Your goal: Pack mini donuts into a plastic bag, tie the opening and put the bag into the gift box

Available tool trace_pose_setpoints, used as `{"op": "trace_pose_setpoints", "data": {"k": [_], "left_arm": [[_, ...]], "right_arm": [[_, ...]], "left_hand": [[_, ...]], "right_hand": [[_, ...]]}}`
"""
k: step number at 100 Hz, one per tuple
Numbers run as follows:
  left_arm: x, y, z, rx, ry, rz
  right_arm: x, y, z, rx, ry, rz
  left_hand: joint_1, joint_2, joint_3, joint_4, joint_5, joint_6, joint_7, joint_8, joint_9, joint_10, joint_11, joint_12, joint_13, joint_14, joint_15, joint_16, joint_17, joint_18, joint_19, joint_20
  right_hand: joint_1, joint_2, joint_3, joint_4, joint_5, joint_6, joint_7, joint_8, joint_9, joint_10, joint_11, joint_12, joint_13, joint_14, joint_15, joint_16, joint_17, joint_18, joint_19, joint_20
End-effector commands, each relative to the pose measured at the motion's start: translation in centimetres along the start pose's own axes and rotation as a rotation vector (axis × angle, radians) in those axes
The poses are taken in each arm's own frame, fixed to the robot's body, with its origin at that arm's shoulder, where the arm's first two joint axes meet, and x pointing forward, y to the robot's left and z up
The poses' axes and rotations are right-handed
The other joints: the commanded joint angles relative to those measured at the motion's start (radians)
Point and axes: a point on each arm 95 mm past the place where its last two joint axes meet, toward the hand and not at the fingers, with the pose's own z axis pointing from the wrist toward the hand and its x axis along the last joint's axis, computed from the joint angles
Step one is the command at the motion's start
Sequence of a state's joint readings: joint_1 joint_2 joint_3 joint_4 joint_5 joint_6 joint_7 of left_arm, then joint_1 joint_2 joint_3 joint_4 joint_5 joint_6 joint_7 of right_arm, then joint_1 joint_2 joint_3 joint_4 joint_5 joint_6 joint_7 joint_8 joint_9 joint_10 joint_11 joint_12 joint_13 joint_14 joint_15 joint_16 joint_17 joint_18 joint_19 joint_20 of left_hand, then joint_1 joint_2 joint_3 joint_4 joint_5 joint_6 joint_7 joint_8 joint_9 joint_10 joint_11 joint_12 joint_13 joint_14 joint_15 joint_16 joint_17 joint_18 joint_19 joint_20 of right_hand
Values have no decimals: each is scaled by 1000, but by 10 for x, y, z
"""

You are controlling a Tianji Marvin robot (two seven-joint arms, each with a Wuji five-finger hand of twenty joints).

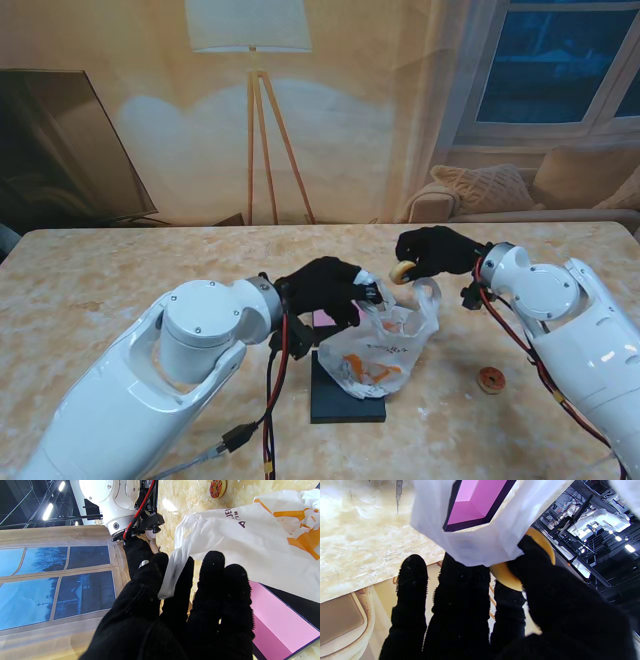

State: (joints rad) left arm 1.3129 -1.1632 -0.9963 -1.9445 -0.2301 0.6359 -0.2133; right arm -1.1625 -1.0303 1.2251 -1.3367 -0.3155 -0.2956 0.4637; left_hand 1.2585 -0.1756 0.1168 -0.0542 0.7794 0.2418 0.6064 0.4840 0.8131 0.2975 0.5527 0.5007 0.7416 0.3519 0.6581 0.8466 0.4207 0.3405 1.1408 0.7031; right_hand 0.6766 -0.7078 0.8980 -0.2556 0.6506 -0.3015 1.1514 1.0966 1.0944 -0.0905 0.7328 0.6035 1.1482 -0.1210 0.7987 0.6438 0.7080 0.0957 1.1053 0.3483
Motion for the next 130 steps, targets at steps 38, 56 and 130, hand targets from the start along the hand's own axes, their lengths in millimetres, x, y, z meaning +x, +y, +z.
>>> {"op": "trace_pose_setpoints", "data": {"k": [38, 56, 130], "left_arm": [[4, 2, 2, 7, -1, 1], [5, 2, 2, 15, -4, 3], [7, 2, 3, 20, -2, 2]], "right_arm": [[33, -12, -25, 68, 143, -75], [39, -17, -29, 103, 169, -115], [49, -24, -30, 265, 179, -211]], "left_hand": [[32, -3, -12, -13, 21, -16, 18, 6, 8, 2, 9, 1, 12, 8, 30, 26, 4, -6, 36, 35], [32, -3, -12, -13, 21, -16, 17, 5, 7, 3, 9, 0, 13, 7, 32, 28, 5, -8, 38, 37], [32, -4, -9, -13, 21, -12, 15, 3, 7, 6, 8, -3, 14, 9, 35, 28, 8, -7, 38, 39]], "right_hand": [[22, -16, 98, 42, 61, -97, 5, -9, 51, -43, -5, 21, 31, -46, 13, 40, 15, -12, 4, 30], [14, -23, 96, 37, 66, -101, -5, -10, 58, -43, -3, 27, 36, -48, 20, 44, 19, -12, 4, 39], [-49, -39, 30, -15, 113, -87, -164, -189, 86, -52, 32, 63, 70, -68, 86, 71, 40, -7, 8, 102]]}}
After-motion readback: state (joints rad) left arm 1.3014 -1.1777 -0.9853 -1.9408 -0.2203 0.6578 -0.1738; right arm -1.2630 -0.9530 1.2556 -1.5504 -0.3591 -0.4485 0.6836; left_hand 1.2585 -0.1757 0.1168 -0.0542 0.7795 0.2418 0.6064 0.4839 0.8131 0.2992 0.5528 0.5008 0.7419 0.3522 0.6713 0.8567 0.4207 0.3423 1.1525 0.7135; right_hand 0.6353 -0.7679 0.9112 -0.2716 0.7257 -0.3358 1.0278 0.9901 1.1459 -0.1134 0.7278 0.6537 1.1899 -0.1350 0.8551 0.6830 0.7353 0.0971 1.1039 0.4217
